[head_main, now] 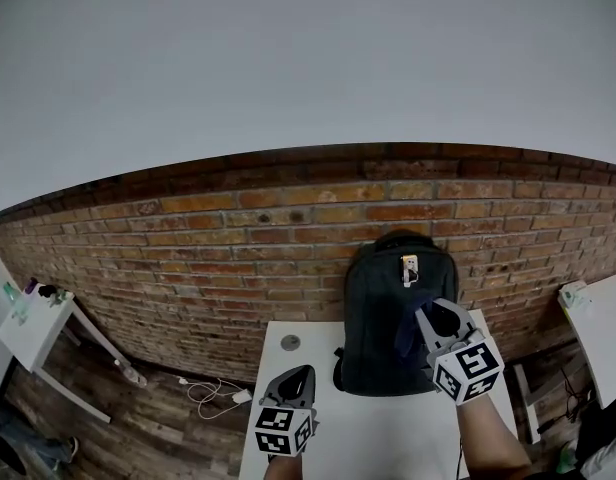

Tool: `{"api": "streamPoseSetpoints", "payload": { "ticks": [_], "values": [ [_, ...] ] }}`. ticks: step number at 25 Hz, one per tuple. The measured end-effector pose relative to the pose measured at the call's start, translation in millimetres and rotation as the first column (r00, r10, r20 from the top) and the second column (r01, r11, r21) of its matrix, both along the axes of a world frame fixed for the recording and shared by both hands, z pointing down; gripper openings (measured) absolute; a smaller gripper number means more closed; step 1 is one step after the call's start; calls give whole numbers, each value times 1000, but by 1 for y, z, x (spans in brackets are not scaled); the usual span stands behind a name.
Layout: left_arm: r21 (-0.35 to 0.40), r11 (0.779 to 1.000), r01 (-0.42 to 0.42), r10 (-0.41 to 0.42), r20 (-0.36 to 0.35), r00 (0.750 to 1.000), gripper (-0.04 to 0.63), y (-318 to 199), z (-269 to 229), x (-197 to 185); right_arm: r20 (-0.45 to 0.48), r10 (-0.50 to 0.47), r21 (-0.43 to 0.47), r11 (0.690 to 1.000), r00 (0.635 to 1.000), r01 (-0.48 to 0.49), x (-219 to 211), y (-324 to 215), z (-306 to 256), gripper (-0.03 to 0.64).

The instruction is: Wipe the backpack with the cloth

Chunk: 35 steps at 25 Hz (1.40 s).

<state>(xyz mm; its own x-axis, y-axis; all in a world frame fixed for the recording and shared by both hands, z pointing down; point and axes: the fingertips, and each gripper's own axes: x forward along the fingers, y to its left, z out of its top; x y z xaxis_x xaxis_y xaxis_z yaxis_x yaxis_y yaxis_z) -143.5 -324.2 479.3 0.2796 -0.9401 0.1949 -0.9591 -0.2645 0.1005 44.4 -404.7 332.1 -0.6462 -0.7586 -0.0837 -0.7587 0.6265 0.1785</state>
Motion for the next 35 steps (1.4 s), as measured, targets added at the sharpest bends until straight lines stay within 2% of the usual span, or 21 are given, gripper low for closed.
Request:
{"api": "streamPoseSetpoints", "payload": {
  "ticks": [8,13,16,20,26,32,35],
  "values": [
    [-38,999,4,-4,-6,1000,-12,-5,17,-24,-37,-59,-39,998,998,58,-47,-55,-7,31],
    [-56,998,4,-4,-7,1000,-12,-5,24,-34,-98,-65,-76,995,993,57,-70,-95,-1,31],
    [-64,998,6,-6,-3,1000,-12,-5,28,-41,-61,-81,-113,991,995,73,-86,-116,-12,31],
    [-77,997,13,-14,-9,1000,-12,-6,36,-53,-47,-108,-101,990,993,103,-116,-136,-42,31],
    [-97,994,49,-51,-18,999,-12,-3,46,-79,-142,-123,-94,989,982,110,-150,-165,-49,31],
    [-105,993,59,-62,-27,998,-12,-3,52,-91,-308,-89,-203,979,947,26,-156,-201,22,31],
    [-114,992,53,-57,-31,998,-12,-5,57,-90,-426,-67,-208,978,902,-26,-148,-208,59,31]
  ]
}}
